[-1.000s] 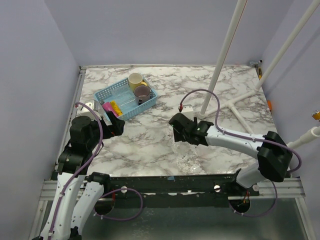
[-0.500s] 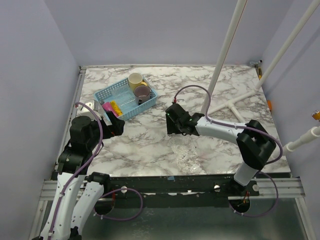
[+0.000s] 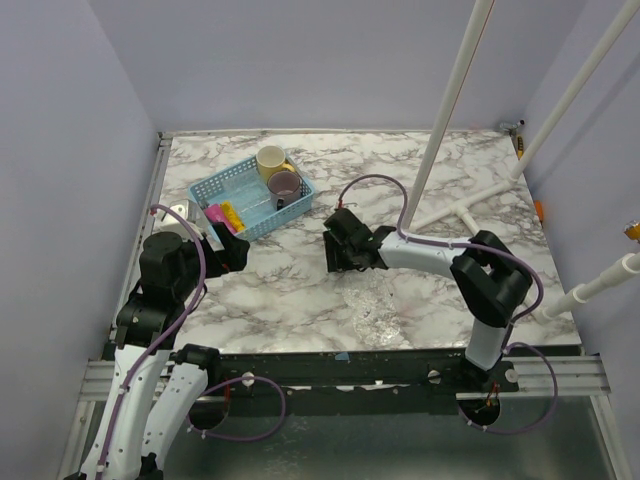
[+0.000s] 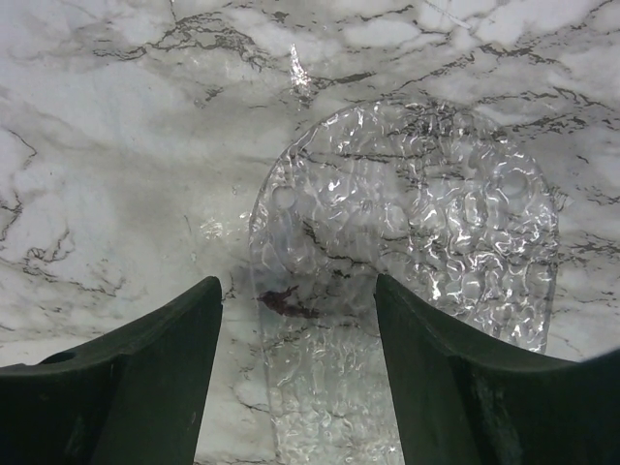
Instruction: Prepare toiletry sets of a toothbrush and toothpaste on the tray
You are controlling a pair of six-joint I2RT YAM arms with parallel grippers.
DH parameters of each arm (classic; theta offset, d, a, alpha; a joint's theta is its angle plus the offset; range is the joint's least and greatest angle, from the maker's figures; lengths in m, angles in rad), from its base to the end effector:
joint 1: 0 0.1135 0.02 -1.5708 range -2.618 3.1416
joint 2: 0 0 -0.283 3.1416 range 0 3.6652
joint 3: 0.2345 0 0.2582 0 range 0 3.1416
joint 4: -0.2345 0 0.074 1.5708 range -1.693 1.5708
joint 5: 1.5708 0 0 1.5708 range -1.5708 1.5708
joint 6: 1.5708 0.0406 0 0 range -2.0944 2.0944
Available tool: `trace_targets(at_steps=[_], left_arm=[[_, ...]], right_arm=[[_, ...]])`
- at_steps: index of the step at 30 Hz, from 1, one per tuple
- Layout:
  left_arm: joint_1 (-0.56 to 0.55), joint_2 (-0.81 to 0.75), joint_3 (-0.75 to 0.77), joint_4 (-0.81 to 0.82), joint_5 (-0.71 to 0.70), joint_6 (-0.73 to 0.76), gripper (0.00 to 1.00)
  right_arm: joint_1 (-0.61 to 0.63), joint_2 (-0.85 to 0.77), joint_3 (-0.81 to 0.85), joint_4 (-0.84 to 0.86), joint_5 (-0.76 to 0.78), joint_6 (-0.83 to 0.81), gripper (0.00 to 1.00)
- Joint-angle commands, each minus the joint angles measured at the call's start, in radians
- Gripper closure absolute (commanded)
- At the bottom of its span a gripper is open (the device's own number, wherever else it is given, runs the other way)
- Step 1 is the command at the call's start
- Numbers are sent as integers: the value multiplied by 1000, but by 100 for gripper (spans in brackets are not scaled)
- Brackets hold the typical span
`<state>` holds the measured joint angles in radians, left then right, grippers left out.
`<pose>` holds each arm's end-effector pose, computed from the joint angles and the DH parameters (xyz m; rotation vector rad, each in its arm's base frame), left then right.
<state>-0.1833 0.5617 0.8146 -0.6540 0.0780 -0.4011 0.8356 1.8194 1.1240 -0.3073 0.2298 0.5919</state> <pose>0.1115 -0.0239 0.3405 -0.1659 1.9922 -0.4558 0.2631 0.2771 0.1773 -0.2250 2.5451 0.2653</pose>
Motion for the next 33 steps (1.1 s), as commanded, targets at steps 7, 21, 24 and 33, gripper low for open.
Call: trace_targets(at_steps=[7,21,24,33], left_arm=[[4,-6,-6,-7,4,13,1],[4,-1,-6,-9,-3,13,1],[4,-1,-6,-9,-7,13,1],[4,-8,-6,-10,-15,13,1]], right_arm=[[-5,80,19,51,-197,-77,32],[87,102,23,79,-373,-264,32],[118,114,36,67,-396,-309,32],[267,145,112,-3,-395,-431,29]])
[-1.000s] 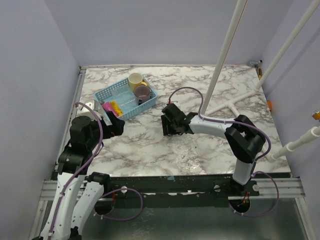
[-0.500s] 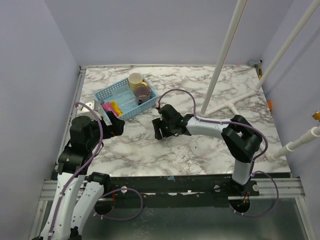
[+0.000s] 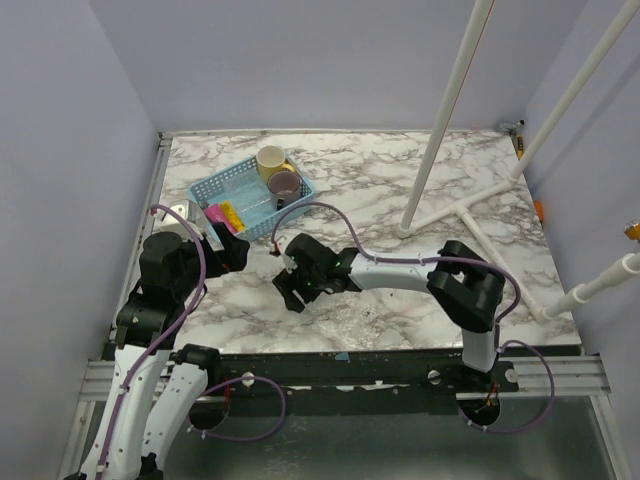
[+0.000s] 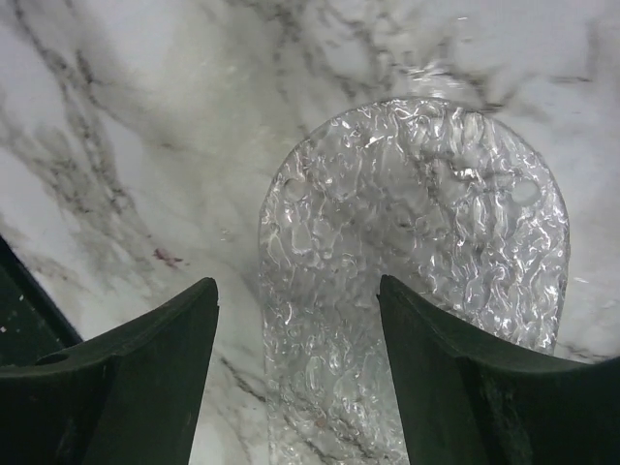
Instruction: Prepare toiletry sets of a toothbrush and toothpaste on the tray
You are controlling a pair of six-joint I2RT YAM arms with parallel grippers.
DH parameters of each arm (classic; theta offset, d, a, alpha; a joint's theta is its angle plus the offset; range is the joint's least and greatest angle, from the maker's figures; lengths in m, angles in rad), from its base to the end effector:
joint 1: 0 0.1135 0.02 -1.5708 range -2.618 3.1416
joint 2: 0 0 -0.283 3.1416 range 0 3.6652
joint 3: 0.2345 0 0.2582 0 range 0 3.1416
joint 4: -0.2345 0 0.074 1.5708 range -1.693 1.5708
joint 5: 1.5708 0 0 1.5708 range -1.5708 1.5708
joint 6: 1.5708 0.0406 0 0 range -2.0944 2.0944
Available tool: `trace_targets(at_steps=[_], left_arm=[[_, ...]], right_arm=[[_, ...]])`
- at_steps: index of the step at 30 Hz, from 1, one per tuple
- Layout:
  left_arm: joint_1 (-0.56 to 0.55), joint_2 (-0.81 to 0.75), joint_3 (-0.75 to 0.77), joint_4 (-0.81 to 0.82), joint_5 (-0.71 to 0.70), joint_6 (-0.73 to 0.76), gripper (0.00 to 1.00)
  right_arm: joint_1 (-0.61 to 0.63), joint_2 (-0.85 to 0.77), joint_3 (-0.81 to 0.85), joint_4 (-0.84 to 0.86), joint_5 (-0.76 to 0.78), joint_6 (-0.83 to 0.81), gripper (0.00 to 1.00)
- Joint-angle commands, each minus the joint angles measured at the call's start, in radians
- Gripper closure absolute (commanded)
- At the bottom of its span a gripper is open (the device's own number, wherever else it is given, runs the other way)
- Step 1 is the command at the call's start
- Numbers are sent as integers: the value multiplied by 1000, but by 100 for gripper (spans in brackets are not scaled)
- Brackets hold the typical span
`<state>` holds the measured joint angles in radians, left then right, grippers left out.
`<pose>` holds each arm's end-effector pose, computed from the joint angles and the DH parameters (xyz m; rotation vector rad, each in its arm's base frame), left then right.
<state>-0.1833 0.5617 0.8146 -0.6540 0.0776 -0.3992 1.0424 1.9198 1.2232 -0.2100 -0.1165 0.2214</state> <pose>0.1115 -0.0239 0.3405 -0.1642 1.9922 -0.4542 0.2068 0.3637 0.1743 -1.0840 2.3598 0.6510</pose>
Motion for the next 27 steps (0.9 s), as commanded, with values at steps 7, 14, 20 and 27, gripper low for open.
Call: trace_targets(at_steps=[7,14,20,27], left_arm=[[4,-14,-6,-10,-18,11,1],[4,-15,-6,-9,-13,11,1],[4,-13,-6,-10,-10,13,1],[4,-11,-5,-10,-6,13,1]], right_arm=[[67,-92,-55,-47,57,4,27],[68,-324,-249,2,153,141,26],[69,-466,-350,-80,186,257,26],[72,-574,-416,-209,229,386,27]])
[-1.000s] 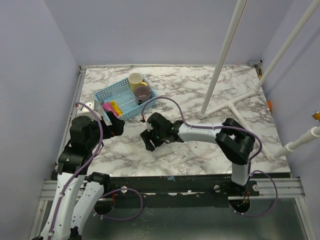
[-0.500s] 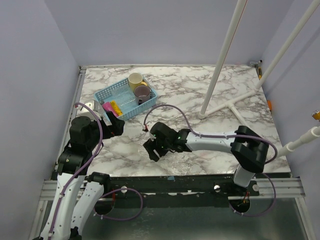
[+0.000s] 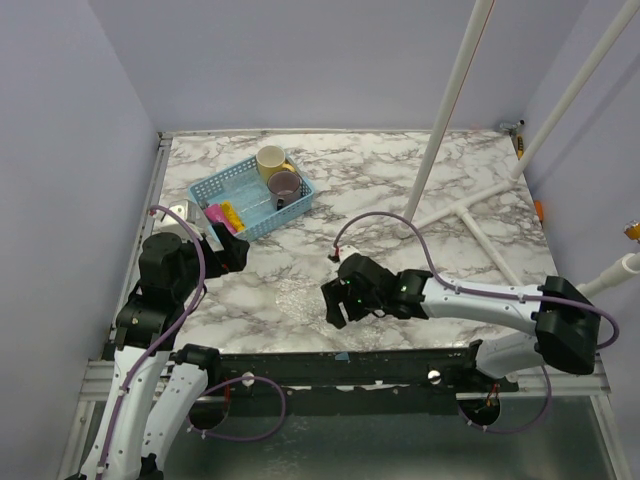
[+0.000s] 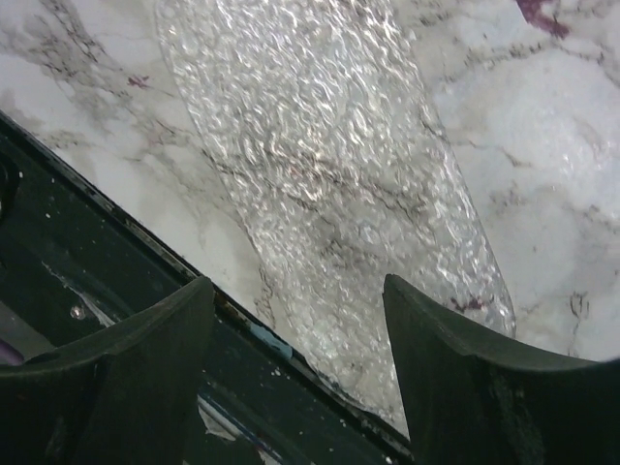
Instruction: Prepare toiletry sets of a toothbrush and toothpaste on the tray
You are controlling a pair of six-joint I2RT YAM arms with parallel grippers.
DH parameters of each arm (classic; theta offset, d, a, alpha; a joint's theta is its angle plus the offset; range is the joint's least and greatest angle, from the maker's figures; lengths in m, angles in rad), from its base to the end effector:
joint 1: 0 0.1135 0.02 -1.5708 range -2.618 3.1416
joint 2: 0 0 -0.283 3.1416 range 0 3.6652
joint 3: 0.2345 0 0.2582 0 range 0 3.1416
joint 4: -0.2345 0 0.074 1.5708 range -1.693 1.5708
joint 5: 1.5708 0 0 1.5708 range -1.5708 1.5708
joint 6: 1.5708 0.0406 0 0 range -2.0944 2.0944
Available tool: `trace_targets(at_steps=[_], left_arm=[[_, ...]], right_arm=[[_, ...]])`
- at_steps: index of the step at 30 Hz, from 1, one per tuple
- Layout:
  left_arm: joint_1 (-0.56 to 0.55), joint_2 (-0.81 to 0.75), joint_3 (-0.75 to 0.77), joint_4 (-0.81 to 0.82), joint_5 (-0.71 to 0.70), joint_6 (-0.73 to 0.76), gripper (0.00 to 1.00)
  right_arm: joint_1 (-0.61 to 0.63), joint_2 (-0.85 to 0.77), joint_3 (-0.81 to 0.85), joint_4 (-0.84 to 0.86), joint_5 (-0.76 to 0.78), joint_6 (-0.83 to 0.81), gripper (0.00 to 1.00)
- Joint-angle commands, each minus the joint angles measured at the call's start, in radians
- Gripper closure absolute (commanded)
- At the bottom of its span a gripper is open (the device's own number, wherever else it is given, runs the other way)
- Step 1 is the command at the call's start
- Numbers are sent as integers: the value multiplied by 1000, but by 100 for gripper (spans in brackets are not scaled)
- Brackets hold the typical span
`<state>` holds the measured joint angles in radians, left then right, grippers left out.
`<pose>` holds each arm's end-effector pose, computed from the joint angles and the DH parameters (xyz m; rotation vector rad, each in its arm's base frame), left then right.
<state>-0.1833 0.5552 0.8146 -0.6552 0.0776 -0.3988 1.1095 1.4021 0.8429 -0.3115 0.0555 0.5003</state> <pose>0.1100 -0.0236 0.3409 -0.1631 1.9869 -0.4549 0.1315 0.2596 0.2225 -0.7396 2.4386 0.6215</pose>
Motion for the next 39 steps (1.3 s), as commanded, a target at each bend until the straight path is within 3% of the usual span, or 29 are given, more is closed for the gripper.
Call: trace_targets(at_steps=[1,9,23,39], left_arm=[[4,-5,-5,-8,-4,12,1],[4,8,-5,-7,4,12,1],[4,23,-6,-9,10,11,1],[4,19,-6,-9,10,11,1]], right_arm=[[5,-70,-45,-125,66,124,27],[17,-92,-122,-196,68,237,29],[19,-83,-214,-145,52,321,29],[6,13,-143,-235,309,404,27]])
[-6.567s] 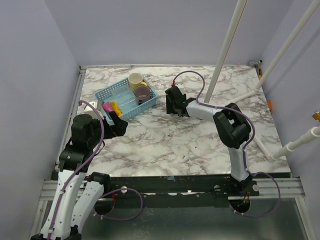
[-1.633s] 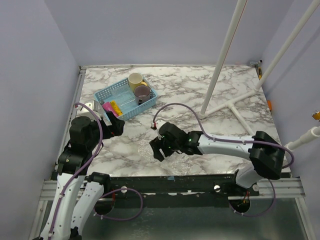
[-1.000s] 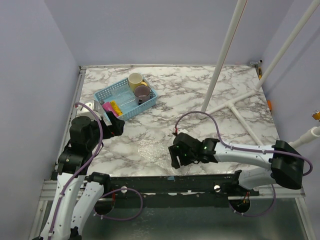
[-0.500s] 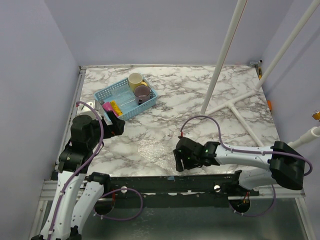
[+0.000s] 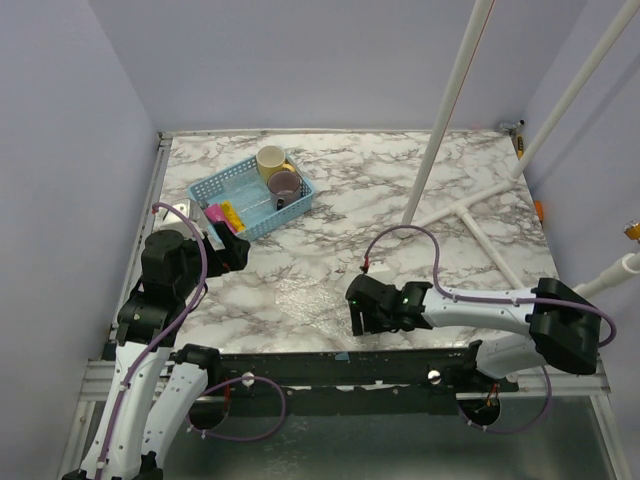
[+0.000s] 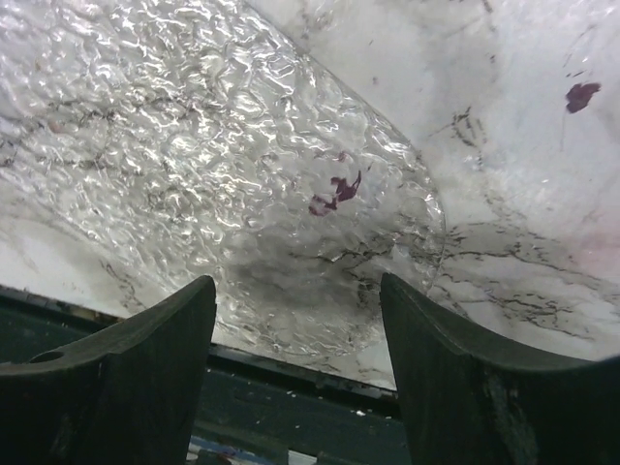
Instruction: Prepare toiletry sets of a toothbrush and toothpaste on the tray
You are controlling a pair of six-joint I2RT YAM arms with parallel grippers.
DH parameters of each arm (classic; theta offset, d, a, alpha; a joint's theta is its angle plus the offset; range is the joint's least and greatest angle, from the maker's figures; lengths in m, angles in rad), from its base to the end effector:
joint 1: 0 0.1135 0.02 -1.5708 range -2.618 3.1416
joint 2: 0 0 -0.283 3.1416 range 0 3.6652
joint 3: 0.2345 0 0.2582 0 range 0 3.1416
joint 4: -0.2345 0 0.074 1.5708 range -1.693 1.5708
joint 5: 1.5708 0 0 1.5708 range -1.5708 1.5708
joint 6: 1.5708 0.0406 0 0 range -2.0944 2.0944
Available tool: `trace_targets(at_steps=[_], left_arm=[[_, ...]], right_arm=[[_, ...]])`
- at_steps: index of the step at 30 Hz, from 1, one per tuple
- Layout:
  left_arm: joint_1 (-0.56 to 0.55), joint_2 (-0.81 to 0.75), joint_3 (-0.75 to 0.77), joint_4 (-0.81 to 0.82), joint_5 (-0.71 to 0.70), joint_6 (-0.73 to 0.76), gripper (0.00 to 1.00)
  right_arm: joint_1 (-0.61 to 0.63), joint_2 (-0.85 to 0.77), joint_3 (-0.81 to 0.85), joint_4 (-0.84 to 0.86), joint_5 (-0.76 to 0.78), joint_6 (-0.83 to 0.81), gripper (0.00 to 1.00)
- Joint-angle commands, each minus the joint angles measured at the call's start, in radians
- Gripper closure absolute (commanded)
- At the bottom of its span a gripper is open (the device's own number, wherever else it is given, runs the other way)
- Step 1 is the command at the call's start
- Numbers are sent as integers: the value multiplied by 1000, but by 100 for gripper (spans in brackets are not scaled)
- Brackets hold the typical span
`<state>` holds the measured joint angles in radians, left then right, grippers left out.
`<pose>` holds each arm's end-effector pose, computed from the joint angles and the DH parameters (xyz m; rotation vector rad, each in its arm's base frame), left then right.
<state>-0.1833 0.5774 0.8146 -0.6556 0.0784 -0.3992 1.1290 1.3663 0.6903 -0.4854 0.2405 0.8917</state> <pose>0.1149 -0.0245 0.3388 -0.1661 2.0096 -0.4518 0.1118 0.2138 0.1762 -0.2530 2.6964 0.3022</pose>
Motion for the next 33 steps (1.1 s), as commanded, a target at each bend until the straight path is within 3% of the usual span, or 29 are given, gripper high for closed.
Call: trace_targets(at_steps=[1,19,33], left_arm=[[4,-2,-6,-9,9,11,1],[4,-11,-6,-9,12,11,1],[4,-17,-5,-6,26,10,1]], right_arm=[[-23,55,15,-61,125,7,27],[-329,79,45,17,82,-174,26],[-339,107,270,-13,9,-248,26]])
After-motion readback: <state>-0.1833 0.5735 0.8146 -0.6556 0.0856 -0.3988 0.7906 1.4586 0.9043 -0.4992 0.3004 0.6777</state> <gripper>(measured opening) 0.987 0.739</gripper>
